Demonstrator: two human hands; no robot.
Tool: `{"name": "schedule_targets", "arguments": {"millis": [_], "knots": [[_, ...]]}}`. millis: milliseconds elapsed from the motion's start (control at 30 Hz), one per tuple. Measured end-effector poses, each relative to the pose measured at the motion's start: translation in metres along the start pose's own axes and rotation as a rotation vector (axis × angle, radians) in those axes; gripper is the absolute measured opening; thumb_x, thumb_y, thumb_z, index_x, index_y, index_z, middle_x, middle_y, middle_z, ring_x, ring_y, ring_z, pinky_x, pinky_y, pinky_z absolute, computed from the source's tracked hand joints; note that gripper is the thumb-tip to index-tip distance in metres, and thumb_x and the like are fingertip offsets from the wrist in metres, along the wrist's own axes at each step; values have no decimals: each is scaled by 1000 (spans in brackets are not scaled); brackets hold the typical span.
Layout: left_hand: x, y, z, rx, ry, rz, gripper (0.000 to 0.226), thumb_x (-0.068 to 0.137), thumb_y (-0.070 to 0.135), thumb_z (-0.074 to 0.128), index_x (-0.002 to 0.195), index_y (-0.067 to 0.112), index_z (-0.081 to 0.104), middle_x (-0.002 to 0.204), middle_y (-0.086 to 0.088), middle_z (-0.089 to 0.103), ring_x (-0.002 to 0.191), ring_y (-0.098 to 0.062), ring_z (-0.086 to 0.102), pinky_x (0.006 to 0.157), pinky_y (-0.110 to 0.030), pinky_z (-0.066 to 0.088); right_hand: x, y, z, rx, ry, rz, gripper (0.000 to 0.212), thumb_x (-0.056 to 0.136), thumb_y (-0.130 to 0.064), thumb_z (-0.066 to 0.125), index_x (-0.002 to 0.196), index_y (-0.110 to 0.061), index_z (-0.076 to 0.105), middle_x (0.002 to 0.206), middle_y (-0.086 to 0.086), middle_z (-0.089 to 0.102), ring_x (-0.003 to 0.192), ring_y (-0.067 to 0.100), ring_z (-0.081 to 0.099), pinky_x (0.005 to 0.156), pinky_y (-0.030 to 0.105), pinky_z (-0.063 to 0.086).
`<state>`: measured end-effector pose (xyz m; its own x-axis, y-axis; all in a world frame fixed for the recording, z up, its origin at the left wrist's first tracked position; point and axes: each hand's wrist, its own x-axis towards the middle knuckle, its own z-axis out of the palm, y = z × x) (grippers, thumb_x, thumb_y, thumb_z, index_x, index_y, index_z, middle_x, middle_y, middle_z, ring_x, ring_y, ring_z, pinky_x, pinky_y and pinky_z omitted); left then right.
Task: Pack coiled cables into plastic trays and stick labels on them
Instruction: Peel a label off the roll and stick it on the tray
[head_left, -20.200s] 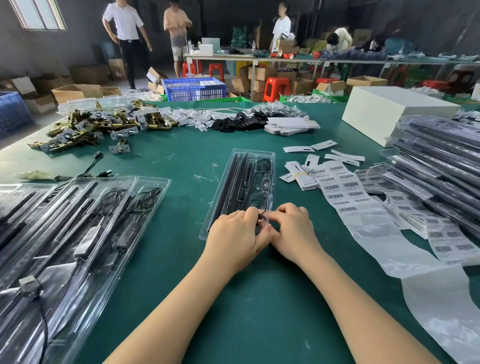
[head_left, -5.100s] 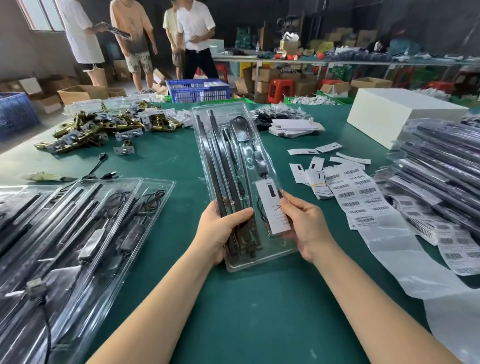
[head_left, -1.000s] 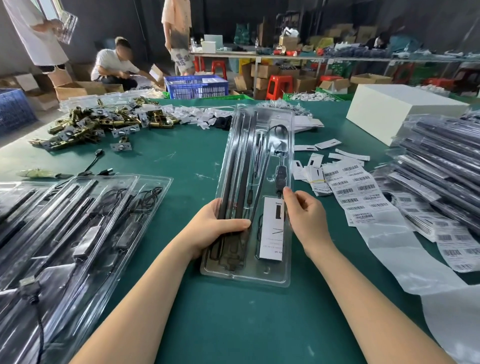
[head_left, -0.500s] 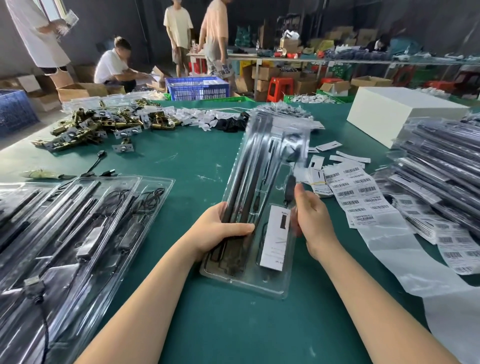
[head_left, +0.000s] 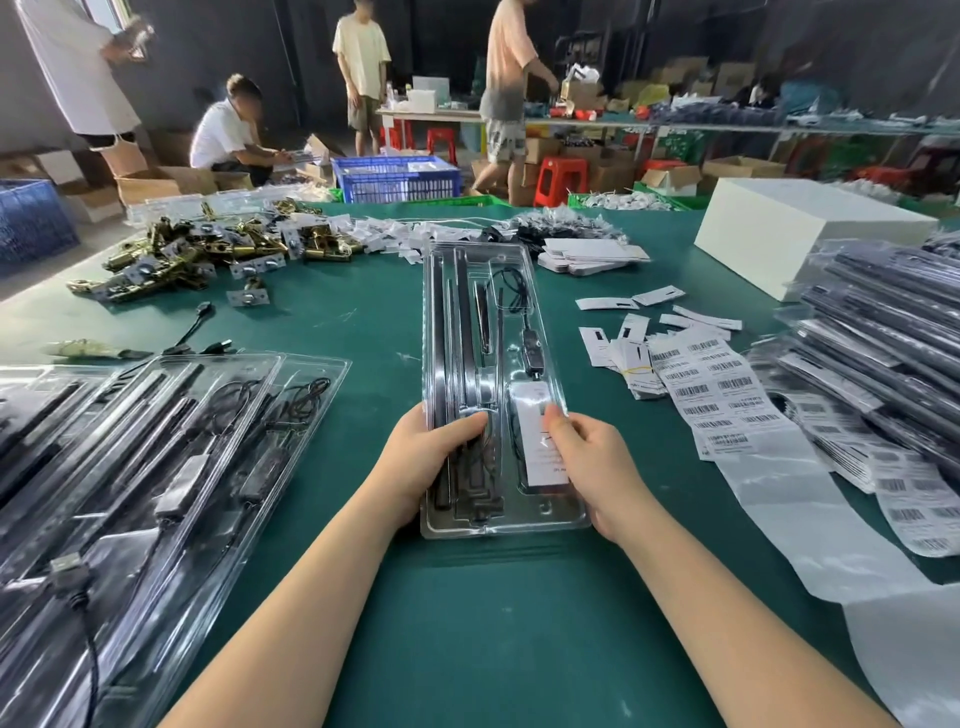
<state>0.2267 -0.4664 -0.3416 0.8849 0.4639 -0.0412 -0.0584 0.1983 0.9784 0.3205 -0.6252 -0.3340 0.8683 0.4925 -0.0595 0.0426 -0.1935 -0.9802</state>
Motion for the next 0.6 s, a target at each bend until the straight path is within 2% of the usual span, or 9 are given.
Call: {"name": "schedule_targets", "arguments": {"millis": [67,133,167,267,333,400,467,533,600], "knots": [[0,0,0,-17,-4,-1,18,73,24,76,89,16,72,93,-15,74,83,-28,72,67,-34,57,0,-1,0,24,7,13,64,97,-47,50,99,17,49,77,12,50,73,23,47,70,42,44],[0,-1,1,-21,-12,15,23,75,27,74,94,15,70,93,-12,74,82,-26,72,66,-32,57,-2,-1,1,37,29,24,61,97,-44,51,103,16,50,76,21,53,73,24,51,76,55,51],[0,-2,1,-30,0,13,24,76,32,72,94,17,68,91,-9,74,81,-23,72,65,-32,56,-2,-1,1,47,38,34,56,98,-43,51,100,13,56,77,22,56,73,26,55,80,59,51],[0,-1,2,-56,44,-22,27,76,52,65,93,31,66,93,-1,73,85,-19,71,70,-37,56,-3,-11,-4,104,25,49,35,98,-40,53,86,-11,70,78,8,69,77,26,66,80,58,55],[1,-1,4,-105,54,-47,38,84,55,56,113,32,61,103,-7,73,90,-24,70,78,-46,57,-4,-27,-16,45,41,-16,29,98,-39,52,85,-19,68,79,12,69,74,28,66,72,57,57],[-1,1,7,-182,128,-26,32,95,48,50,122,31,53,102,-8,74,85,-24,71,68,-41,58,-3,-45,-34,-189,126,-213,25,98,-38,51,88,-22,68,73,20,65,60,22,59,55,44,56],[-3,1,7,-185,186,27,27,98,42,46,122,30,52,102,-4,74,87,-24,72,61,-30,56,1,-69,-56,-464,236,-474,27,99,-34,51,97,-16,71,56,11,57,45,10,44,42,28,37],[-5,0,8,-183,231,63,24,99,40,45,119,29,54,103,-2,73,90,-23,72,59,-28,55,6,-96,-77,-712,321,-690,29,99,-29,53,112,-7,69,57,9,58,45,15,43,45,26,33],[-5,1,8,-224,289,79,22,99,39,45,116,29,55,106,-2,73,91,-21,72,59,-28,55,10,-119,-93,-961,349,-851,31,98,-27,55,120,-7,66,66,16,66,51,27,54,53,31,45]]}}
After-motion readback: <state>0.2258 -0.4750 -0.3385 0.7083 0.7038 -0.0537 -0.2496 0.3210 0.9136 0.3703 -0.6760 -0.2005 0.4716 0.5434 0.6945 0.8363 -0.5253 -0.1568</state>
